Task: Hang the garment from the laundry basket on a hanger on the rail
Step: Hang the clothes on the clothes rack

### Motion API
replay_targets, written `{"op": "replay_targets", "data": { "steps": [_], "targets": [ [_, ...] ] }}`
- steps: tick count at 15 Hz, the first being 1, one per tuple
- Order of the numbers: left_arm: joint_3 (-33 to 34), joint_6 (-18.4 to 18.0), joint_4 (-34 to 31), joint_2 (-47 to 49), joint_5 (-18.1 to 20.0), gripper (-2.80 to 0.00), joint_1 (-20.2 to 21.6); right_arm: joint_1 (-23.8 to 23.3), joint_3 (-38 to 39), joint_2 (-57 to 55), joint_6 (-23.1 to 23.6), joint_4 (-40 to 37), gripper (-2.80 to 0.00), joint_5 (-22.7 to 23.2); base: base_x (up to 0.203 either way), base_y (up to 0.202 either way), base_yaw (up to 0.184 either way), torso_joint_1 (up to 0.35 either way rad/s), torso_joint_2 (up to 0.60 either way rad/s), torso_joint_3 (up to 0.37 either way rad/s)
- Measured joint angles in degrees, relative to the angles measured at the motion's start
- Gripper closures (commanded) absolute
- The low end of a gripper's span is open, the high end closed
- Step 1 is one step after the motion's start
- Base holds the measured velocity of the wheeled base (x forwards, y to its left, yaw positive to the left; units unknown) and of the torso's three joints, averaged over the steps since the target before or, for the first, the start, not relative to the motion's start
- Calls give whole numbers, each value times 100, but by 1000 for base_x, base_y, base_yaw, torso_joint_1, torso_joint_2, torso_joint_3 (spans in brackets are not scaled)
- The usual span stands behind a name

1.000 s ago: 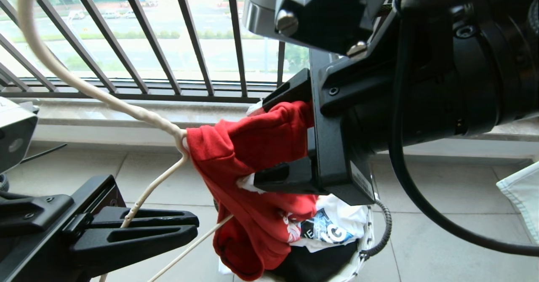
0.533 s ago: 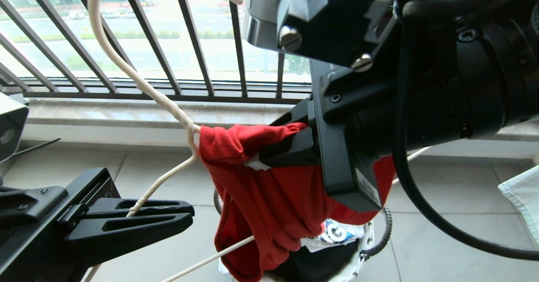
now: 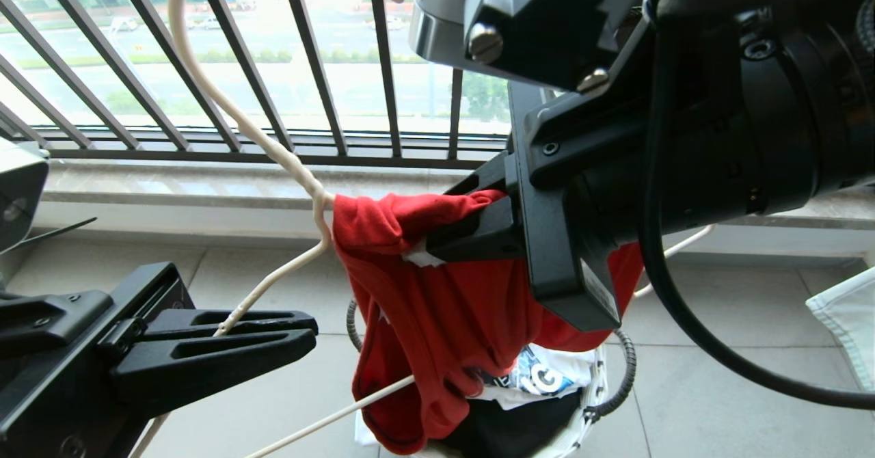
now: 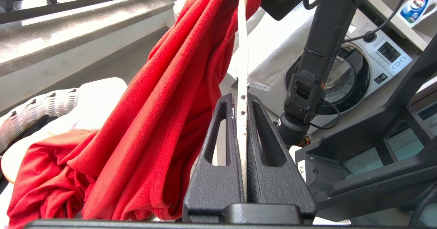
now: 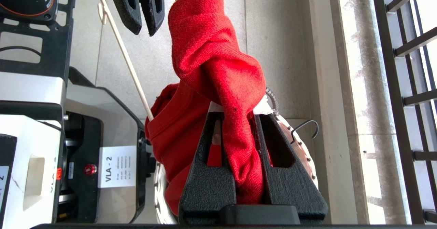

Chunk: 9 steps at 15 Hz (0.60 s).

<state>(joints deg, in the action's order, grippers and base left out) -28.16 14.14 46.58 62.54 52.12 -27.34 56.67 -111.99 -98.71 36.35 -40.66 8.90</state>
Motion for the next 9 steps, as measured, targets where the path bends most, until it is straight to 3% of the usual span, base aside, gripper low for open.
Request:
{"op": "replay_targets", "data": {
  "steps": [2,3,9],
  "targets": [
    [-39,-1,-20,6,-5,0,1,-9,0,1,0,2,0,-4,0,0,0,0,0,0],
    [-48,-1,-20,11,-5,-280,1,-9,0,4,0,4,0,-6,0,0,0,0,0,0],
    [-65,13,-2,9,5,-280,1,-29,1,26,-6,-9,0,-17,0,0,0,0,0,0]
  ]
}}
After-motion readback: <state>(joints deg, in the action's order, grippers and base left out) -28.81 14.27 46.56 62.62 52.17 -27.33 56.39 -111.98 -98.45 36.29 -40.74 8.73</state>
